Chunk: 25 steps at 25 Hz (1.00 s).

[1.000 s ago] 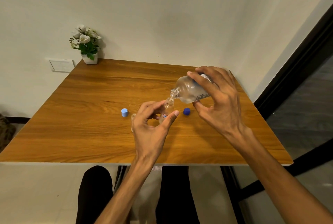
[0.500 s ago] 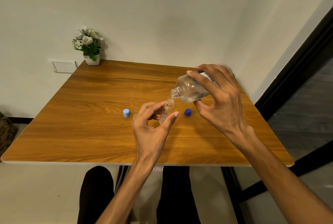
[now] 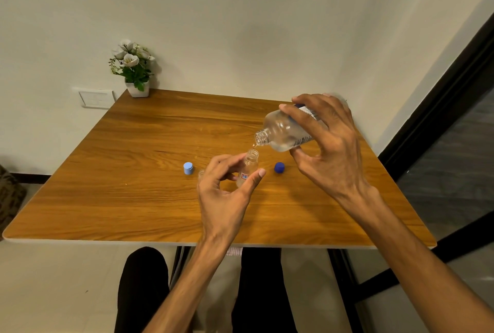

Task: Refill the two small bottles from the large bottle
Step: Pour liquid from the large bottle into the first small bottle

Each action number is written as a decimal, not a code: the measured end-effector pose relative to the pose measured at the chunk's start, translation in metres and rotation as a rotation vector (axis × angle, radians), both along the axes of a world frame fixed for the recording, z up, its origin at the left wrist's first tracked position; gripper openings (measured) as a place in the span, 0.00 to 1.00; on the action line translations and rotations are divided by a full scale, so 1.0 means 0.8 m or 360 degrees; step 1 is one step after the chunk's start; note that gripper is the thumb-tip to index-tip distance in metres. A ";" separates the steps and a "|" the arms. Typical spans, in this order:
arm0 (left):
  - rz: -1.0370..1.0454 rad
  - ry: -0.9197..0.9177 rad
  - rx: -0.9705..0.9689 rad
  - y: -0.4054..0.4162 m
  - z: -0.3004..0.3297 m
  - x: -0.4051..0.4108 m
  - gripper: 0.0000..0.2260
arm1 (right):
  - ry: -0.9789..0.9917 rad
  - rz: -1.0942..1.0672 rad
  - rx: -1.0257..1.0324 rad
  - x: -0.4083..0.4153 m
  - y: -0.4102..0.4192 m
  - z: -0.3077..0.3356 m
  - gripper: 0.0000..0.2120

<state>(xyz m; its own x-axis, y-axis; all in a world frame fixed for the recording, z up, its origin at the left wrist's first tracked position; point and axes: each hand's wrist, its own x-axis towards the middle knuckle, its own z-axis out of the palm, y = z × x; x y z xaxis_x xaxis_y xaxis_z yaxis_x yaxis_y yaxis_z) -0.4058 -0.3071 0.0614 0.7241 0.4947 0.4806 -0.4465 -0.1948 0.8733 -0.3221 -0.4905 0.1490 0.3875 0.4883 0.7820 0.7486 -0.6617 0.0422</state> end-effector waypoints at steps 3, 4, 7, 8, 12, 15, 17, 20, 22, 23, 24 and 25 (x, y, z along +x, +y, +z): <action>0.0002 0.0001 0.0008 0.001 -0.002 -0.001 0.16 | -0.0004 -0.0003 -0.0006 0.001 0.000 0.000 0.31; 0.0001 -0.0002 0.0005 0.001 -0.002 -0.001 0.16 | -0.0008 -0.0002 -0.0008 0.001 0.000 0.001 0.31; 0.0000 -0.0013 -0.0009 0.002 -0.003 -0.001 0.17 | -0.0017 0.0003 -0.0012 0.002 -0.001 0.001 0.32; -0.0002 -0.0016 -0.0007 0.001 -0.003 -0.001 0.17 | -0.0018 0.0003 -0.0013 0.003 -0.001 0.002 0.32; -0.0007 -0.0022 -0.0017 0.000 -0.005 -0.002 0.17 | -0.0021 0.0008 -0.0017 0.003 0.000 0.002 0.32; 0.0001 -0.0012 -0.0019 0.001 -0.006 -0.001 0.16 | -0.0017 0.0008 -0.0016 0.002 -0.001 0.003 0.32; 0.0005 -0.0006 -0.0009 0.001 -0.007 -0.001 0.16 | -0.0020 0.0006 -0.0017 0.002 -0.001 0.003 0.32; 0.0004 -0.0003 -0.0007 0.001 -0.007 -0.003 0.16 | -0.0023 0.0001 -0.0021 0.002 -0.001 0.004 0.31; 0.0006 0.0002 -0.0010 0.002 -0.007 -0.003 0.16 | -0.0028 -0.0003 -0.0022 0.001 -0.001 0.003 0.31; 0.0005 0.0003 -0.0015 0.002 -0.007 -0.003 0.16 | -0.0031 -0.0006 -0.0023 0.001 -0.001 0.003 0.30; 0.0003 0.0003 -0.0021 0.002 -0.007 -0.003 0.16 | -0.0030 -0.0009 -0.0027 0.002 -0.001 0.003 0.30; 0.0003 0.0003 -0.0027 0.002 -0.007 -0.003 0.17 | -0.0026 -0.0011 -0.0032 0.002 -0.001 0.003 0.31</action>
